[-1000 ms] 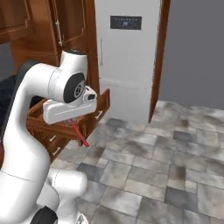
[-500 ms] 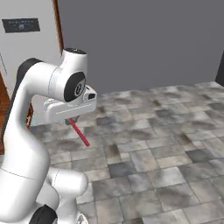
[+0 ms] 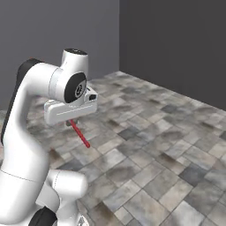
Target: Take a straw from the drawer in front and place it inside the glass cup on the dining counter.
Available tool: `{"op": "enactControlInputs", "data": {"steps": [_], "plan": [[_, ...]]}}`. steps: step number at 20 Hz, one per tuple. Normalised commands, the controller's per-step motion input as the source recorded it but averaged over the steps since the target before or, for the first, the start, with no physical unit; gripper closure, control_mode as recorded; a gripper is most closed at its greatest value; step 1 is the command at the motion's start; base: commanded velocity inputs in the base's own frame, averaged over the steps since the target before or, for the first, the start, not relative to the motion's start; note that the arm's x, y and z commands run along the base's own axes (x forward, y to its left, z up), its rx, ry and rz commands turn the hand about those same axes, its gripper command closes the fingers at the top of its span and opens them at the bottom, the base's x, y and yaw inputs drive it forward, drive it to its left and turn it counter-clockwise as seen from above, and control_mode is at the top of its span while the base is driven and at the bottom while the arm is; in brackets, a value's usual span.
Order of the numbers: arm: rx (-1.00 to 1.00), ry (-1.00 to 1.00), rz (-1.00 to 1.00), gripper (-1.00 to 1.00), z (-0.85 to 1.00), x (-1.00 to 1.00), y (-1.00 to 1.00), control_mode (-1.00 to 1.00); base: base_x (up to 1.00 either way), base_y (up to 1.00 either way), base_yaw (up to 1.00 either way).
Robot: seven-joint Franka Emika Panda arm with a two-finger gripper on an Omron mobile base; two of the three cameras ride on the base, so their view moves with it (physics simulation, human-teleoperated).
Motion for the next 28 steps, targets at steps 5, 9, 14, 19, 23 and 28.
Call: {"op": "enactControlInputs", "data": {"steps": [5, 9, 14, 19, 23, 28], "plan": [[0.00, 0.00, 0.00, 1.00, 0.00, 0.00, 0.00, 1.00, -0.03, -0.25, -0.78], [0.00, 0.00, 0.00, 1.00, 0.00, 0.00, 0.00, 1.00, -0.02, -0.25, -0.77], [0.00, 0.00, 0.00, 1.00, 0.00, 0.00, 0.00, 1.00, -0.02, -0.23, -0.77], [0.00, 0.00, 0.00, 1.00, 0.00, 0.00, 0.00, 1.00, -0.01, -0.22, -0.76], [0.00, 0.00, 0.00, 1.00, 0.00, 0.00, 0.00, 1.00, 0.00, -0.21, -0.76], [0.00, 0.00, 0.00, 1.00, 0.00, 0.00, 0.00, 1.00, 0.00, -0.11, -0.76]]}}
